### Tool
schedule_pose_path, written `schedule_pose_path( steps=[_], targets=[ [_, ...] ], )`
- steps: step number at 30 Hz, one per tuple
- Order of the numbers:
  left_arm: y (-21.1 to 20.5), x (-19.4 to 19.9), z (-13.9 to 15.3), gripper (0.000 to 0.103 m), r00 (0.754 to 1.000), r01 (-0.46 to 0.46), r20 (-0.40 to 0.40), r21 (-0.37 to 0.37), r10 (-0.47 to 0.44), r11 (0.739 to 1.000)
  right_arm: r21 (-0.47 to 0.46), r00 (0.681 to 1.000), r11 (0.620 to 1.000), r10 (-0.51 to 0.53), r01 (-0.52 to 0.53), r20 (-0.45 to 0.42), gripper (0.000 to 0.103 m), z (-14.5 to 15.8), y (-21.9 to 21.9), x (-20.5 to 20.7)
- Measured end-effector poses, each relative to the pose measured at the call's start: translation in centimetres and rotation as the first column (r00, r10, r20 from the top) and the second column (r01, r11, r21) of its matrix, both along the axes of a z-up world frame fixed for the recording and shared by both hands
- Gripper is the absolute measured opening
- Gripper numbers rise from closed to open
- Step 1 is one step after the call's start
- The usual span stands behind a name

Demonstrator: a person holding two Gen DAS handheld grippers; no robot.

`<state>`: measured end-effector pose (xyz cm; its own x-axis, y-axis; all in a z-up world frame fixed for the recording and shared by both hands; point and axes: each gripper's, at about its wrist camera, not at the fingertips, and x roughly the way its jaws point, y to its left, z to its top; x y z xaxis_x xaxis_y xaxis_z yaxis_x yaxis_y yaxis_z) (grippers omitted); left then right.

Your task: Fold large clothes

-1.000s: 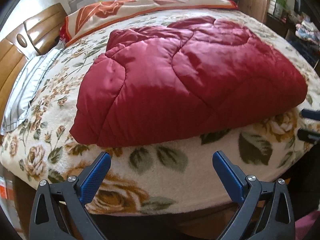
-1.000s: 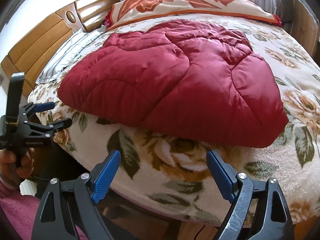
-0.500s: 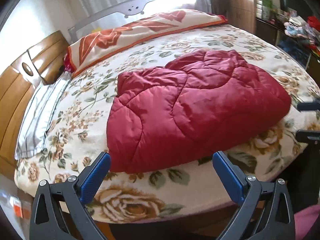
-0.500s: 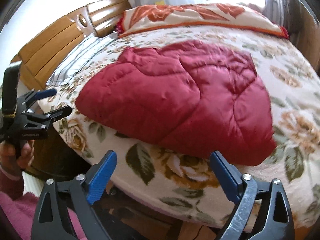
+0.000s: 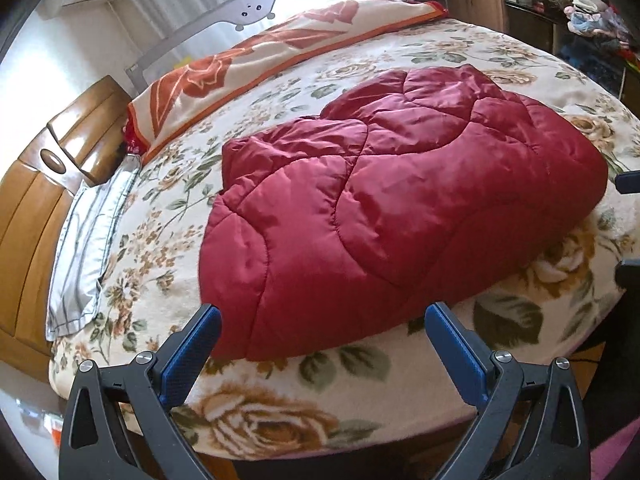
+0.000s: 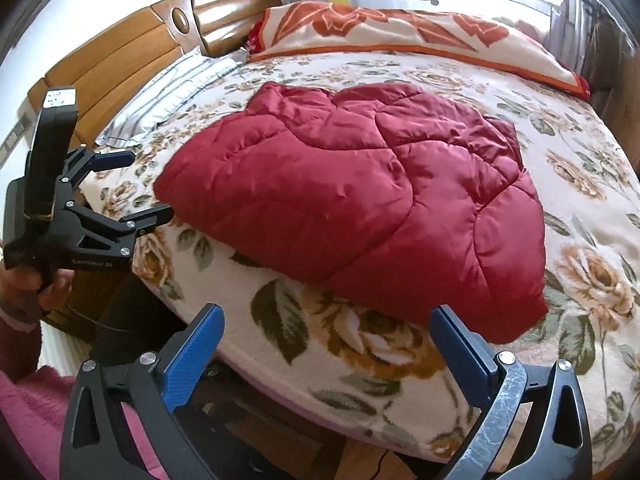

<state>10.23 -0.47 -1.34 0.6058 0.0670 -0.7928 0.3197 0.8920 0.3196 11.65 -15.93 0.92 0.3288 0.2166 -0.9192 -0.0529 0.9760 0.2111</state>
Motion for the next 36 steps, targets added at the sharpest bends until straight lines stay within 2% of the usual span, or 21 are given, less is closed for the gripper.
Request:
schedule_pose_path(
  steps=[3, 7, 11, 25, 36],
  targets=[
    [-0.1, 0.8, -0.1, 0.102, 1.000, -0.008, -0.010, -0.023, 0.008, 1.000, -0.022, 1.000, 1.000, -0.001, 0.001, -0.008, 0.103, -0.8, 0.1, 0.7],
    [0.1, 1.6, 0.3, 0.102, 1.000, -0.020, -0.018, -0.082, 0.019, 0.996, -0.010, 1.000, 1.000, -0.014, 0.014, -0.016, 0.103, -1.4, -0.4, 1.6],
    [0.2, 2.1, 0.6, 0.102, 0.999, -0.037, -0.017, -0.104, 0.035, 0.994, 0.008, 1.000, 1.000, -0.018, 0.018, -0.018, 0.103, -1.5, -0.7, 2.2],
    [-0.2, 3.0, 1.0, 0.102, 0.999, -0.052, -0.013, -0.132, 0.051, 0.990, 0.017, 0.999, 0.999, -0.030, 0.030, -0.011, 0.103, -1.6, -1.4, 4.1],
    [-0.6, 3.3, 1.0, 0.102, 0.998, -0.064, 0.016, -0.104, 0.066, 0.993, 0.009, 1.000, 1.000, -0.028, 0.028, 0.002, 0.103, -1.5, -1.8, 4.9]
  ],
)
